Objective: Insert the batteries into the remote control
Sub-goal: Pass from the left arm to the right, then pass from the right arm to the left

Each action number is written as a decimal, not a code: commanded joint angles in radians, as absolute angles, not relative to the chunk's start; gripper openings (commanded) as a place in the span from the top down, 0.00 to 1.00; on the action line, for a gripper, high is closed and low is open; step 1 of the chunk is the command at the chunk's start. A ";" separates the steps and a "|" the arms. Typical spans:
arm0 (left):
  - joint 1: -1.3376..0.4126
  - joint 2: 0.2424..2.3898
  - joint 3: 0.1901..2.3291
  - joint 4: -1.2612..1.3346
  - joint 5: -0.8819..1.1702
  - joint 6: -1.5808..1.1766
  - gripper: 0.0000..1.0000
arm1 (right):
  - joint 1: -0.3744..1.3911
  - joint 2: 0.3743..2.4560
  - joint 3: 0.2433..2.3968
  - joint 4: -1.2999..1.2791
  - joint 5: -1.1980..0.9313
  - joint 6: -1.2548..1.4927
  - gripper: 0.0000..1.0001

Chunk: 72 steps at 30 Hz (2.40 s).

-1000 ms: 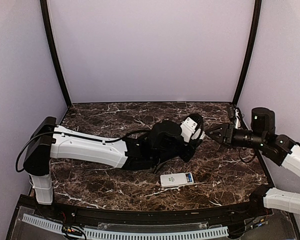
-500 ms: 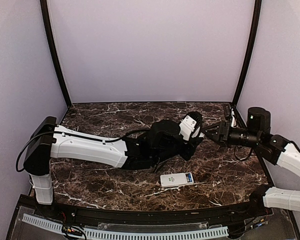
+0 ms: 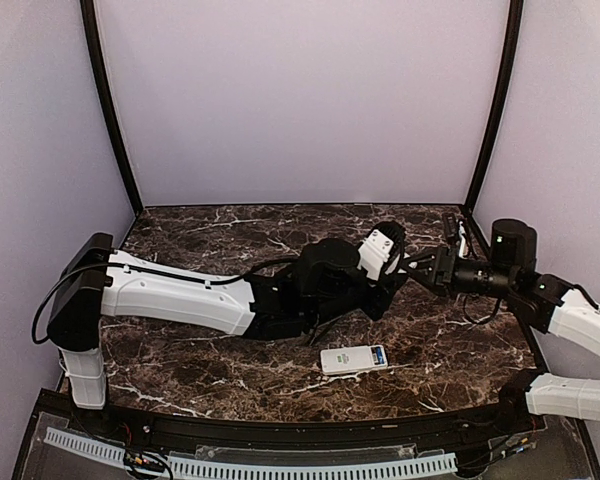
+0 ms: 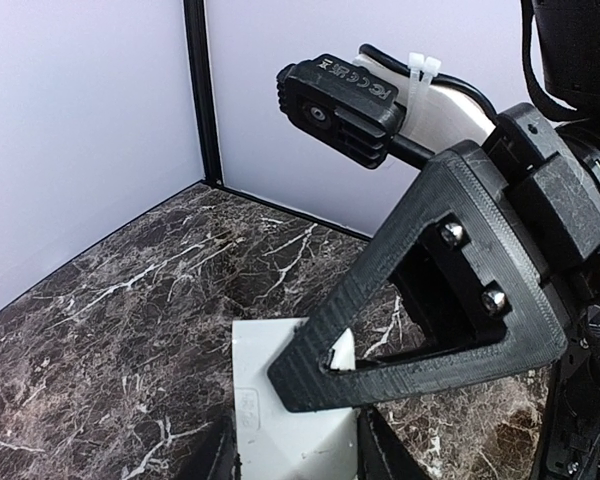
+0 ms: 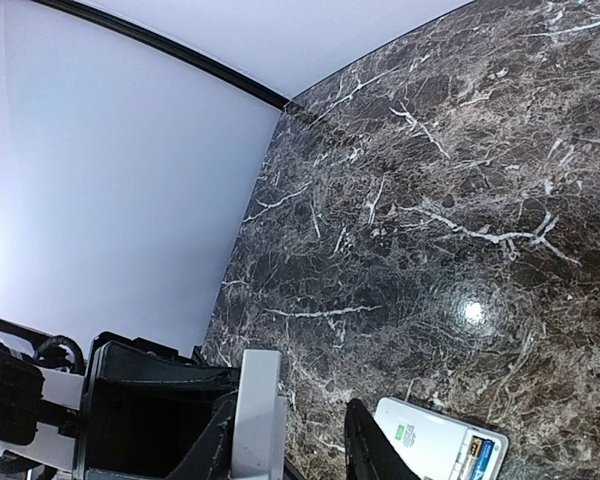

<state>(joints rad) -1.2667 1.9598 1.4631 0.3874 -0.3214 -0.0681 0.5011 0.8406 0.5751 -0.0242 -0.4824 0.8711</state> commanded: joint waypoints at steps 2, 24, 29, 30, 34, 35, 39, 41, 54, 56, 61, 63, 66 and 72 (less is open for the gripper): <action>-1.264 1.940 1.473 0.406 -0.307 -0.073 0.76 | 0.501 0.839 0.560 0.034 -0.504 0.885 0.70; -1.264 1.940 1.465 0.408 -0.295 -0.067 0.76 | 0.502 0.850 0.568 0.024 -0.529 0.878 0.97; -1.264 1.936 1.463 0.408 -0.282 -0.059 0.74 | 0.502 0.857 0.590 -0.017 -0.518 0.860 1.00; -1.264 1.933 1.462 0.407 -0.277 -0.057 0.69 | 0.502 0.859 0.597 -0.031 -0.515 0.852 1.00; -1.264 1.919 1.439 0.413 -0.259 -0.051 0.53 | 0.500 0.866 0.629 -0.082 -0.512 0.813 1.00; -1.264 1.917 1.435 0.414 -0.256 -0.051 0.49 | 0.499 0.870 0.638 -0.095 -0.514 0.802 1.00; -1.264 1.900 1.411 0.411 -0.237 -0.043 0.40 | 0.499 0.891 0.683 -0.165 -0.517 0.755 1.00; -1.264 1.885 1.391 0.412 -0.229 -0.040 0.34 | 0.497 0.901 0.712 -0.207 -0.524 0.716 1.00; -1.259 1.657 1.249 0.207 0.326 0.083 0.20 | 0.488 0.951 0.954 -0.595 -0.848 0.158 1.00; -1.249 1.639 1.252 0.166 0.383 0.073 0.21 | 0.488 0.928 0.960 -0.591 -0.918 0.110 1.00; -1.193 1.635 1.301 0.126 0.486 0.008 0.28 | 0.492 0.914 0.985 -0.556 -1.067 0.050 1.00; -1.174 1.640 1.327 0.117 0.504 -0.009 0.35 | 0.495 0.920 0.991 -0.532 -1.102 0.041 1.00; -1.163 1.658 1.366 0.097 0.522 -0.016 0.44 | 0.503 0.952 1.014 -0.542 -1.107 0.012 1.00; -1.161 1.684 1.419 0.084 0.535 -0.011 0.48 | 0.520 1.021 1.074 -0.609 -1.130 -0.051 1.00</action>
<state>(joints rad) -1.1568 1.6707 1.3880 0.1150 0.4904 -0.0013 0.5022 0.9951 1.0290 -0.5797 -1.0813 0.0132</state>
